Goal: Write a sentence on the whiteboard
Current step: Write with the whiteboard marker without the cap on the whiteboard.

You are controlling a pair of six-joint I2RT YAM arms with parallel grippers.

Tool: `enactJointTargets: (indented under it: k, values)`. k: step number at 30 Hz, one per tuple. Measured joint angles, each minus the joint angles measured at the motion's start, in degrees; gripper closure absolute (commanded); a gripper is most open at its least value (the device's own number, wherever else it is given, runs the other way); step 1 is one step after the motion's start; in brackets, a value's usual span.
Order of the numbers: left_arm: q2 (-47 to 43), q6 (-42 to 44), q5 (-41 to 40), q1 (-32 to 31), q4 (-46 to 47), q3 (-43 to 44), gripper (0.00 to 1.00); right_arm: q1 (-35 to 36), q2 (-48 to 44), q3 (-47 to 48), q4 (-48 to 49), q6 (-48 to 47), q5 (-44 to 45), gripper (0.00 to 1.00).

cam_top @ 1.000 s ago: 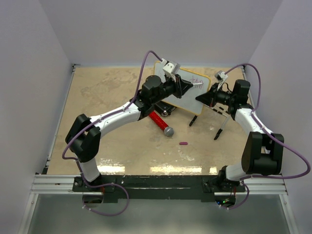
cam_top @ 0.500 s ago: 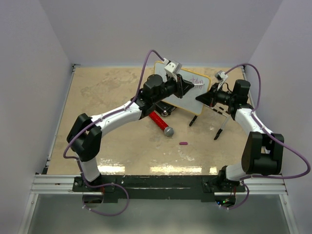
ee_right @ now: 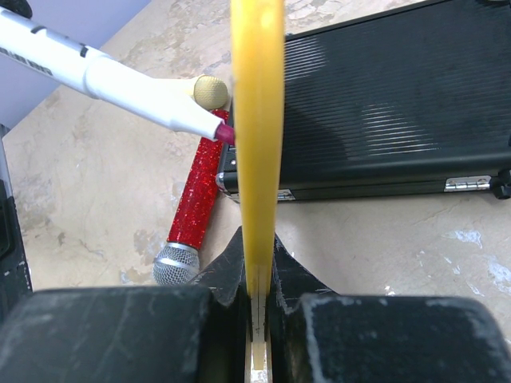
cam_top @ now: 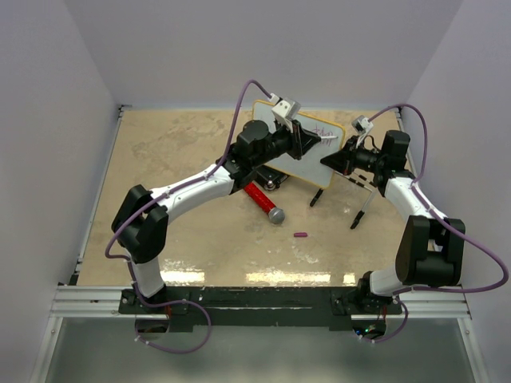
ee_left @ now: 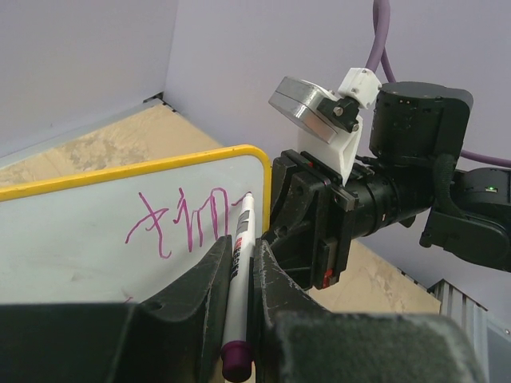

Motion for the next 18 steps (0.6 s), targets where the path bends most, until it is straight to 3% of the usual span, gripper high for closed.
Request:
enactJointTargets:
  k: [18]
  values:
    - [0.0,0.0,-0.4,0.1,0.0,0.0,1.00,0.0,0.0,0.0,0.0,0.0,0.0,1.00]
